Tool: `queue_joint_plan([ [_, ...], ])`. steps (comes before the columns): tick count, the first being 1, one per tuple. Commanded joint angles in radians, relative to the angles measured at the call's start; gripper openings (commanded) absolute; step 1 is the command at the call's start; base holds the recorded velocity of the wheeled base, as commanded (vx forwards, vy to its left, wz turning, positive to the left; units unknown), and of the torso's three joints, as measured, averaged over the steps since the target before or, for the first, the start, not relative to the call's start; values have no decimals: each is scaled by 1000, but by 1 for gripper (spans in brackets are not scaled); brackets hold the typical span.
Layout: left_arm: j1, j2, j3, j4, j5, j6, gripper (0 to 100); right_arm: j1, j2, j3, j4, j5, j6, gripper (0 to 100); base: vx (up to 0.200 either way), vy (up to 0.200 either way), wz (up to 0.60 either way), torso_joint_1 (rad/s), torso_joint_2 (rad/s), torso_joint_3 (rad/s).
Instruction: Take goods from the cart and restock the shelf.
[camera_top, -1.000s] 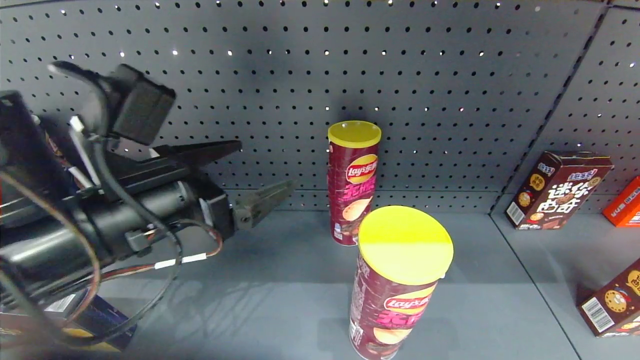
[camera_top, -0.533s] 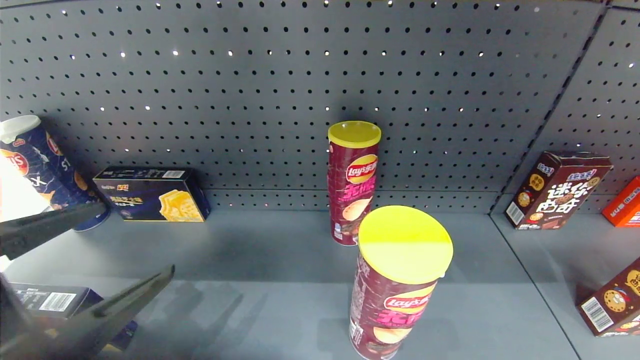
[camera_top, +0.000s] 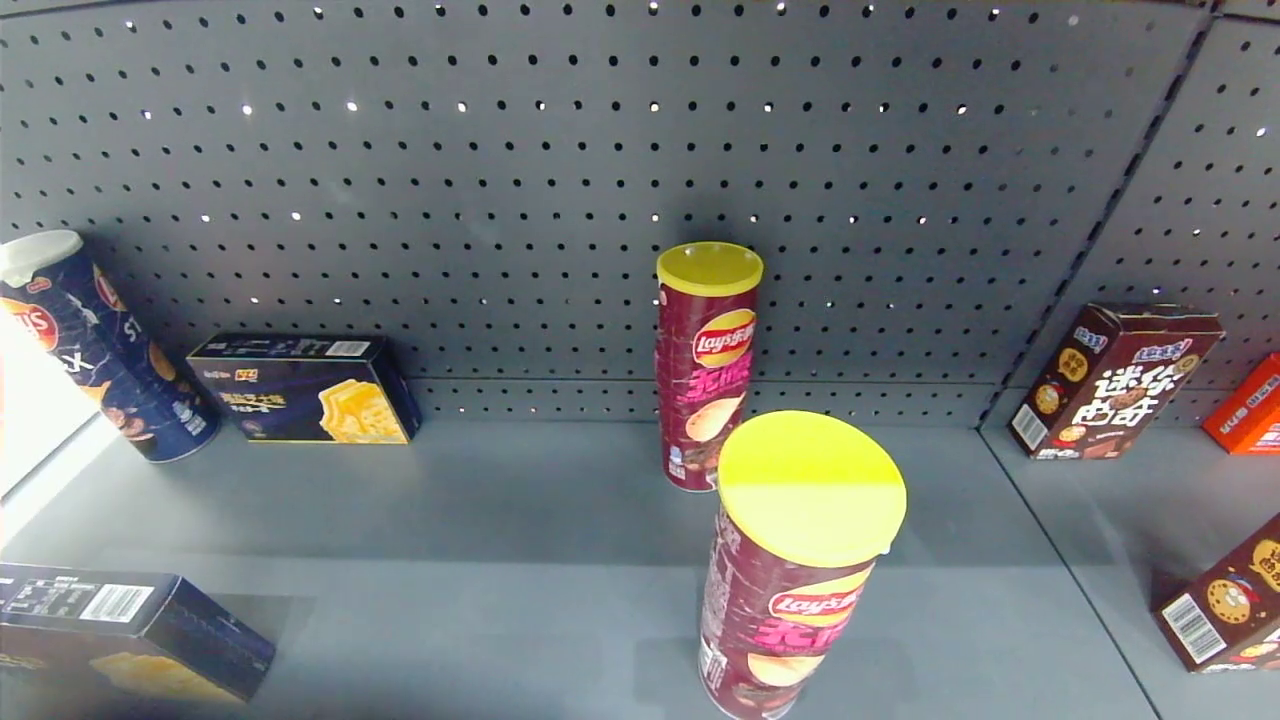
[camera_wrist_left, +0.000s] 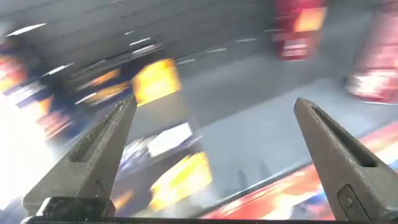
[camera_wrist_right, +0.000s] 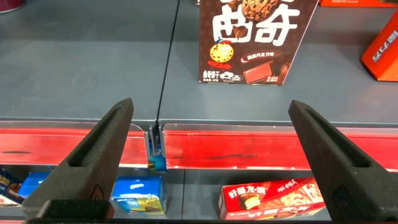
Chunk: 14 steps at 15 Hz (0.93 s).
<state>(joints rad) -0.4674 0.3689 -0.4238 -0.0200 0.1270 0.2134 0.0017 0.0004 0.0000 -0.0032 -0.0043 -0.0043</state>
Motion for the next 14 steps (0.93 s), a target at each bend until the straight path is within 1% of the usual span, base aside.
queue_joint_plan([
  [1, 306, -277, 158, 0, -3, -29, 100, 0, 0, 0, 0, 0, 0, 100, 0, 0, 0, 0, 0, 0],
  [2, 302, -269, 166, 8, -3, -35, 100, 0, 0, 0, -1, 0, 0, 100, 0, 0, 0, 0, 0, 0],
  [4, 302, -269, 198, 54, 0, -39, 100, 0, 0, 0, 0, 0, 0, 100, 0, 0, 0, 0, 0, 0],
  [5, 302, -269, 252, 87, -1, -32, 100, 0, 0, 0, -1, 0, 0, 100, 0, 0, 0, 0, 0, 0],
  [6, 305, -268, 318, 83, -1, -29, 100, 0, 0, 0, -1, 0, 0, 100, 0, 0, 0, 0, 0, 0],
  [7, 345, -266, 381, 64, -3, -28, 100, 0, 0, 0, -1, 0, 0, 100, 0, 0, 0, 0, 0, 0],
  [8, 408, -266, 404, 14, -17, -32, 100, 0, 0, 0, -1, 0, 0, 100, 0, 0, 0, 0, 0, 0],
  [9, 458, -277, 422, -43, -41, -37, 100, 0, 0, 0, 0, 0, 0, 100, 0, 0, 0, 0, 0, 0],
  [10, 486, -318, 424, -47, -46, -46, 100, 0, 0, 0, -1, 0, 0, 100, 0, 0, 0, 0, 0, 0],
  [11, 471, -361, 424, -47, -47, -66, 100, 0, 0, 0, -1, 0, 0, 100, 0, 0, 0, 0, 0, 0],
  [14, 471, -369, 424, -46, -52, -72, 100, 0, 0, 0, -1, 0, 0, 100, 0, 0, 0, 0, 0, 0],
])
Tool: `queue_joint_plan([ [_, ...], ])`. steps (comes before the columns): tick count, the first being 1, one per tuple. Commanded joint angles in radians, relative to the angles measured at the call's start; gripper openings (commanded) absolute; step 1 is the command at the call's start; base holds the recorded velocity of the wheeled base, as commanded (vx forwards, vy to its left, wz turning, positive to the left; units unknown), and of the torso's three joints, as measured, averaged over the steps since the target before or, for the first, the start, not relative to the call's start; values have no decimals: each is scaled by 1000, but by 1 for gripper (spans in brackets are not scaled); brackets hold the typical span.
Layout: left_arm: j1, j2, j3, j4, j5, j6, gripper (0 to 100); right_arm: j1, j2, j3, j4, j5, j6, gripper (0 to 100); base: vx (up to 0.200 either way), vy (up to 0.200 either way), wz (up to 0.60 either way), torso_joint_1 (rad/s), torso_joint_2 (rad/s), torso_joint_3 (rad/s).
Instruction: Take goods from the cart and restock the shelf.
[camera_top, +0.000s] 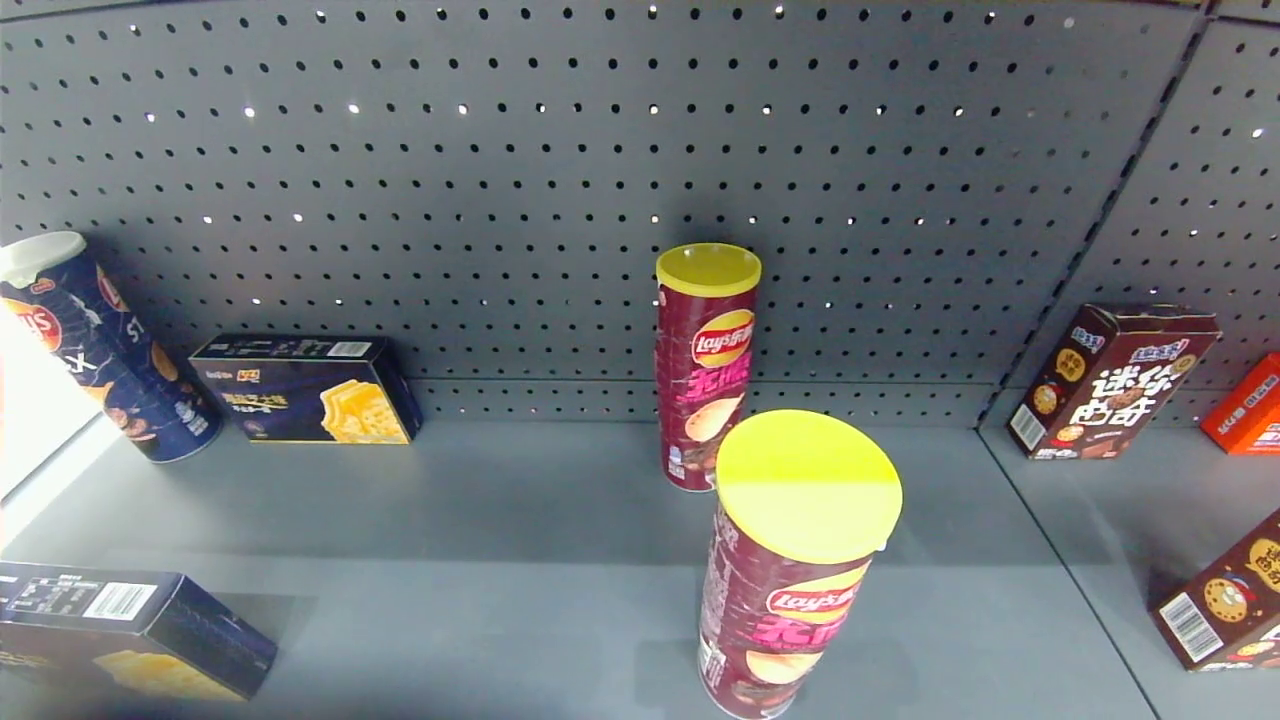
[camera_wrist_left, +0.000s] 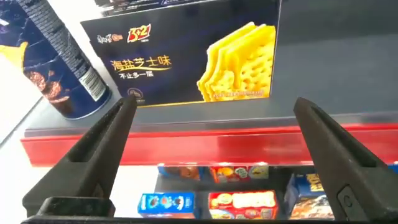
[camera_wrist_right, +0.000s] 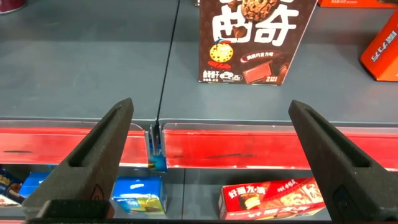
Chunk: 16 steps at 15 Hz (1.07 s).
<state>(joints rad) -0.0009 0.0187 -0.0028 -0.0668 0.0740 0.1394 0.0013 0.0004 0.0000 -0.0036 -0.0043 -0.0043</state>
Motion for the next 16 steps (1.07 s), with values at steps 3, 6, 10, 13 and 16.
queue_joint_plan([
  [3, 2, -19, 3, 5, -97, -23, 100, 0, 0, 0, 1, 0, 0, 100, 0, 0, 0, 0, 0, 0],
  [6, 2, -19, 0, 22, -142, -41, 100, 0, 0, 0, -1, 0, 0, 100, 0, 0, 0, 0, 0, 0],
  [10, 2, -19, -6, 41, -209, -72, 100, 0, 0, 0, -1, 0, 0, 100, 0, 0, 0, 0, 0, 0],
  [13, 4, -19, 3, 70, -34, -80, 100, 0, 0, 0, 1, 0, -2, 100, 0, 0, 0, 0, 0, 0],
  [16, 2, -19, 3, 70, -36, -84, 100, 0, 0, 0, 1, 0, -2, 100, 0, 0, 0, 0, 0, 0],
])
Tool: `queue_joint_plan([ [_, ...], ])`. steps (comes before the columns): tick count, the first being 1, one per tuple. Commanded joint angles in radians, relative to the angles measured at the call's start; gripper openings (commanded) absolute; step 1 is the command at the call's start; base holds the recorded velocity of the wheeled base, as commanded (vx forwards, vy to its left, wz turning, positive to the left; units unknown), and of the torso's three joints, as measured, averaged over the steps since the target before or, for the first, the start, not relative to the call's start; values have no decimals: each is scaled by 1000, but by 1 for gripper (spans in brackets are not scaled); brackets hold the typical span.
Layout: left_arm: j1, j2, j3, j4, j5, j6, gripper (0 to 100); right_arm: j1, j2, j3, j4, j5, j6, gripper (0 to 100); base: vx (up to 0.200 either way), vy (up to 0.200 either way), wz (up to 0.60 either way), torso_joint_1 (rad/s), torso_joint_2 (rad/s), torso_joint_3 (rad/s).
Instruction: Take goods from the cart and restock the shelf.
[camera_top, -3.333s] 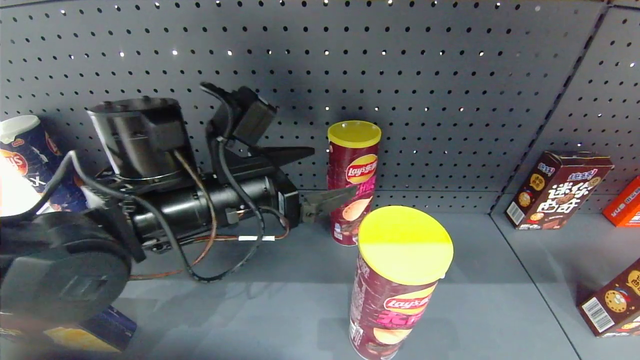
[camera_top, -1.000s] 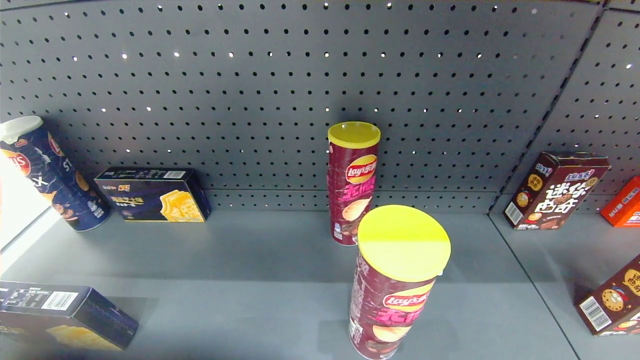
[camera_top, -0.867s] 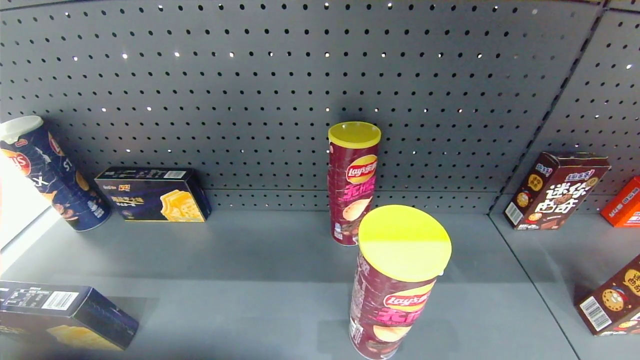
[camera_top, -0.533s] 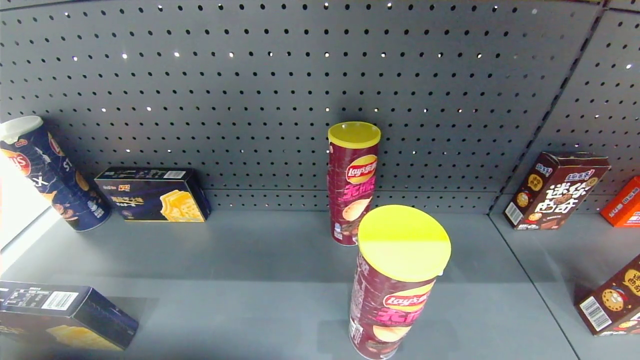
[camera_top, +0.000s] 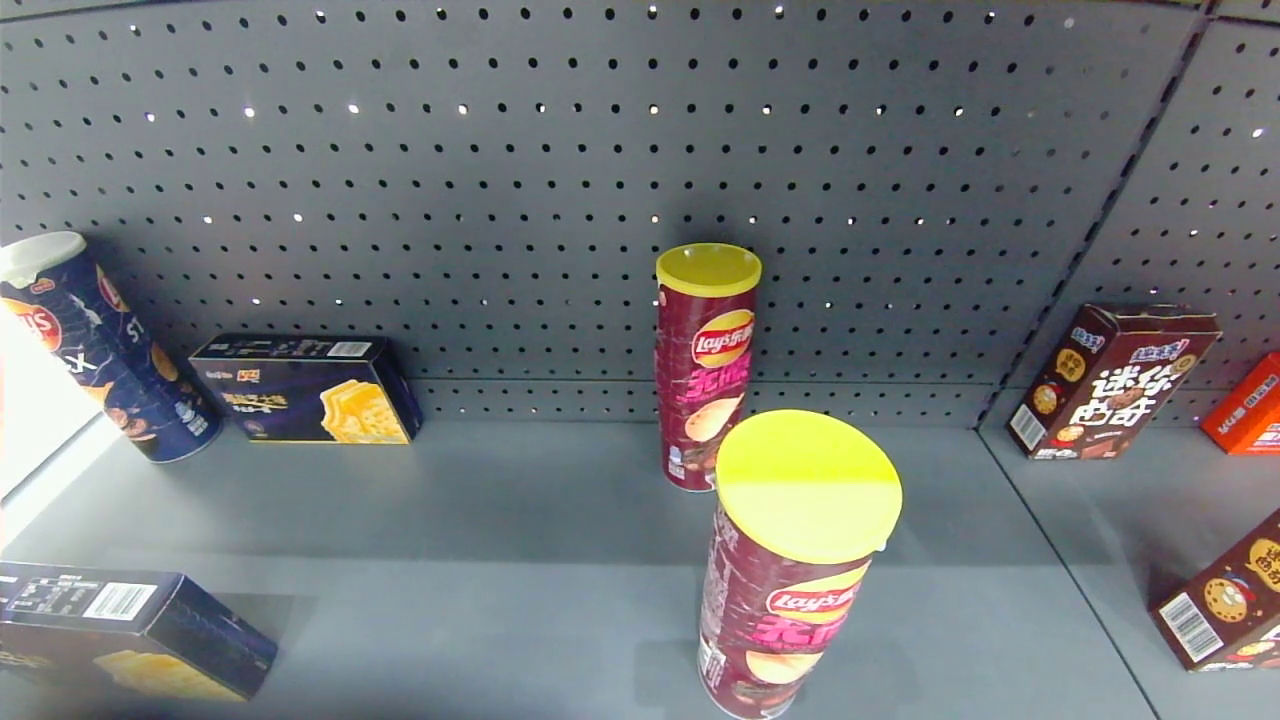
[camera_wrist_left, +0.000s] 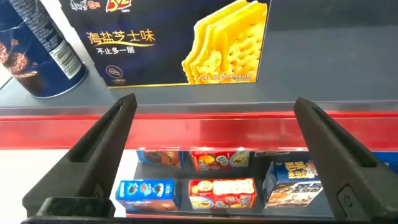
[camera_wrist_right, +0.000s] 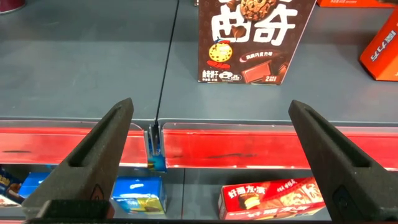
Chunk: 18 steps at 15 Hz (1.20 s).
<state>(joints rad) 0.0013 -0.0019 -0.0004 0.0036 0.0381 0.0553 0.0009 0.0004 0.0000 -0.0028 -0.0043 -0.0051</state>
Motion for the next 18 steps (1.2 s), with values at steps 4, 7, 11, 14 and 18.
queue_joint_plan([
  [4, 0, 2, 0, -1, -3, 9, 100, 1, 0, 0, 0, 3, -7, 100, 0, 0, 0, 0, 0, 0],
  [7, 0, 2, 0, 1, -3, 8, 100, -22, 243, -291, -20, -19, -9, 100, 0, 0, 0, 0, 0, 0],
  [11, -1, 2, -1, 3, -9, 6, 100, 85, 472, -594, 38, 61, 4, 100, 0, 0, 0, 0, 0, 0],
  [14, -1, 2, -1, 3, -9, 5, 100, 182, 632, -696, 38, 132, -58, 100, 0, 0, 0, 0, 0, 0],
  [18, -1, 2, -1, 3, -9, 5, 100, 307, 823, -747, 18, 191, -125, 100, 0, 0, 0, 0, 0, 0],
])
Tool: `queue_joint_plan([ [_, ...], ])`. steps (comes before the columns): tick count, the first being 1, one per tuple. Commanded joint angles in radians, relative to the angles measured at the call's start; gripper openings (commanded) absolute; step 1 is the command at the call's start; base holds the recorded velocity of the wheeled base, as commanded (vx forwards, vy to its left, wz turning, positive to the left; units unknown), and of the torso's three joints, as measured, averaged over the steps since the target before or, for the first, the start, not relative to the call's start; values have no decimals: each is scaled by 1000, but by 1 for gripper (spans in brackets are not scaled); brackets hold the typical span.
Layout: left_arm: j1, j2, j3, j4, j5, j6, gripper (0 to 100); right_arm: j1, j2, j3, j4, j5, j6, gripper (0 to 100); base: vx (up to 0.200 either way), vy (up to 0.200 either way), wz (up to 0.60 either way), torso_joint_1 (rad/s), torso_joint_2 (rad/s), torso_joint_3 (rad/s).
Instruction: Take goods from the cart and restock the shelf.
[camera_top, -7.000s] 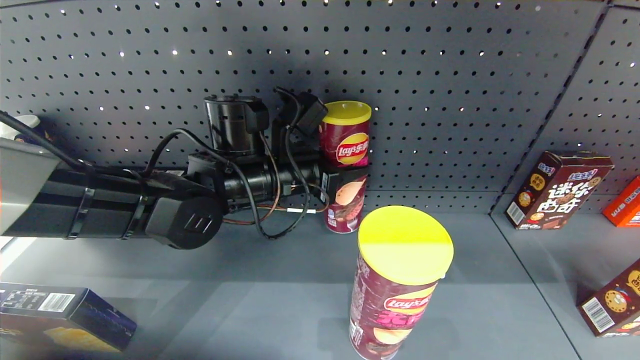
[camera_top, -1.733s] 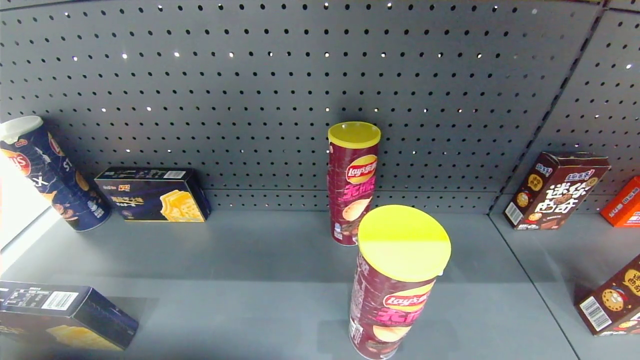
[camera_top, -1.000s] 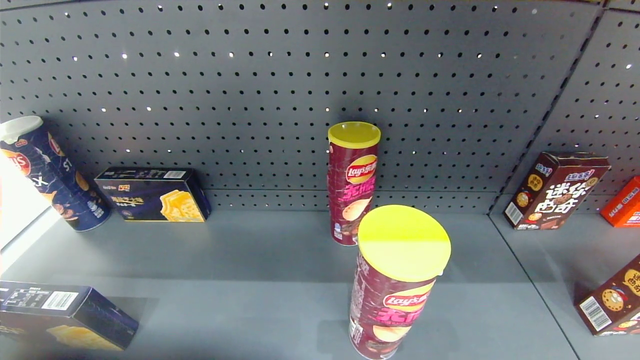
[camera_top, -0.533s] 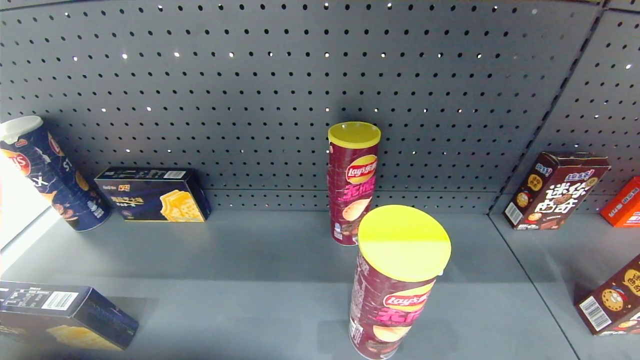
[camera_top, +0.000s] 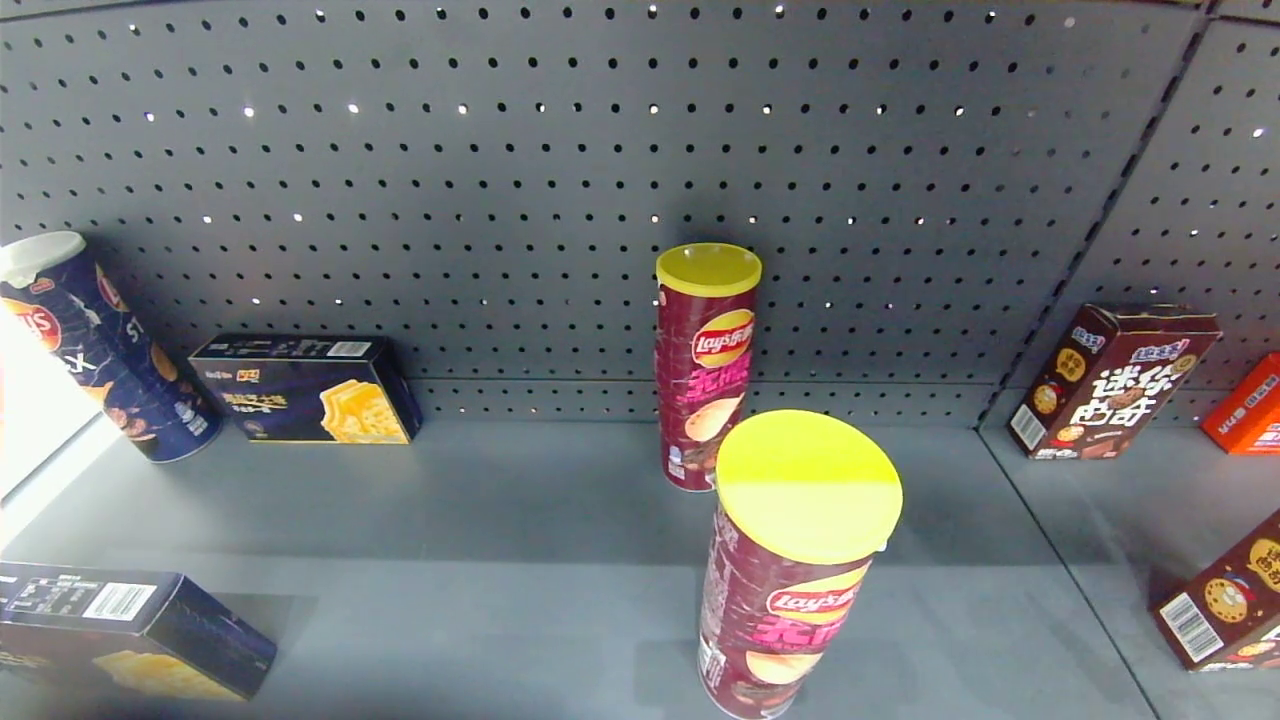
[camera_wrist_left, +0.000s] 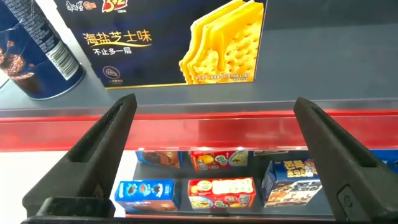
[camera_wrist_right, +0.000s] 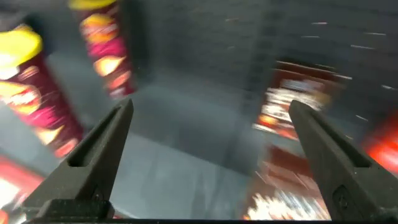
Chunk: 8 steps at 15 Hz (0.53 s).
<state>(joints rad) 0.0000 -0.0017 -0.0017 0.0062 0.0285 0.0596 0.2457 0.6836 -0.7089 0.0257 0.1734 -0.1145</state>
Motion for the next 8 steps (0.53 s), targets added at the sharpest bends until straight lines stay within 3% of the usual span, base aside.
queue_joint_plan([
  [1, 0, 2, 0, 0, 1, 0, 100, 84, 183, -58, -33, 14, -16, 100, 0, 0, 0, 0, 0, 0],
  [8, 0, 3, -1, 1, 2, -6, 100, 260, 464, -141, -147, 11, -19, 100, 0, 0, 0, 0, 0, 0],
])
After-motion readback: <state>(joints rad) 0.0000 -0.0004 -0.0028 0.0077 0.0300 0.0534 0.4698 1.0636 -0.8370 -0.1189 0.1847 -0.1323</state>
